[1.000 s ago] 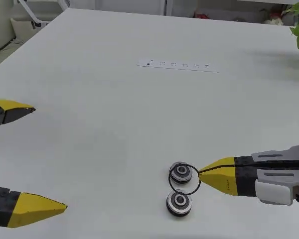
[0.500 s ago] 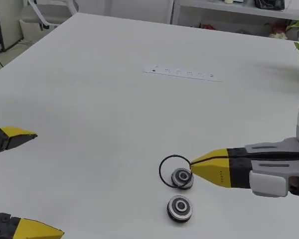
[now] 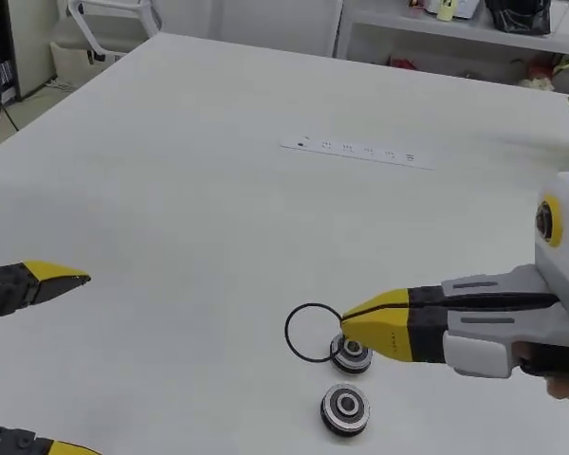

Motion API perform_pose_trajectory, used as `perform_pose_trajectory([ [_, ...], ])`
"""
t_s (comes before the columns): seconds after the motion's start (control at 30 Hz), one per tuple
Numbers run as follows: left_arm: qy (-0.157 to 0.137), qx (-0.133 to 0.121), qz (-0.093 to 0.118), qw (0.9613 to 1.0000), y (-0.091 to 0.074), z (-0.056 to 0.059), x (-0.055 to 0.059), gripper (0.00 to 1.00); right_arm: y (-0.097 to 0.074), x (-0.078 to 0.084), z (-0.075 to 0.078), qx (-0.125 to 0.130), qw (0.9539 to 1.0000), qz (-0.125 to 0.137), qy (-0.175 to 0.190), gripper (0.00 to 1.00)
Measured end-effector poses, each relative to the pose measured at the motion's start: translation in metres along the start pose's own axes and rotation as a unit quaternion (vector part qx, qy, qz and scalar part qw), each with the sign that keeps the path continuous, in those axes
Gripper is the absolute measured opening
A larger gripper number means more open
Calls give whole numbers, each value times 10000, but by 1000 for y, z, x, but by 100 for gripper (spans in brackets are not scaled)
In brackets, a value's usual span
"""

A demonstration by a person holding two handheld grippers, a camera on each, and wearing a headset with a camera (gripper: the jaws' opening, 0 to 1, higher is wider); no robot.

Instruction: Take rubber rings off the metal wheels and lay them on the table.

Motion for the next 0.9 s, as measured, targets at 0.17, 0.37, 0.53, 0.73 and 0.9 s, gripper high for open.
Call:
perform_pose_trajectory([
  [0.17,2,-1,18,10000,0,0,-1,100,6,10,0,-4,9999,-162,-34,0],
  [0.37,-21,-6,86,10000,1,0,-3,100,10,18,3,-1,9997,-248,85,0],
  [0.53,-11,52,47,10000,2,2,-3,100,11,22,7,7,9995,-298,143,0],
  [0.73,-29,43,81,10000,3,2,-4,100,16,27,11,20,9990,-394,196,0],
  [0.9,-40,67,62,10000,4,4,-3,100,22,30,12,-52,9986,-499,183,0],
])
Point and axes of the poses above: the centre of the closed fingertips' face, and the gripper's own axes: y roughly forward along the fingers, z roughly to its right, x roughly out of its underside, the point moved 7 cm from there along -y, roughly backward along the fingers, and after that the axes turned 7 degrees about -y, right-handed, at the moved point
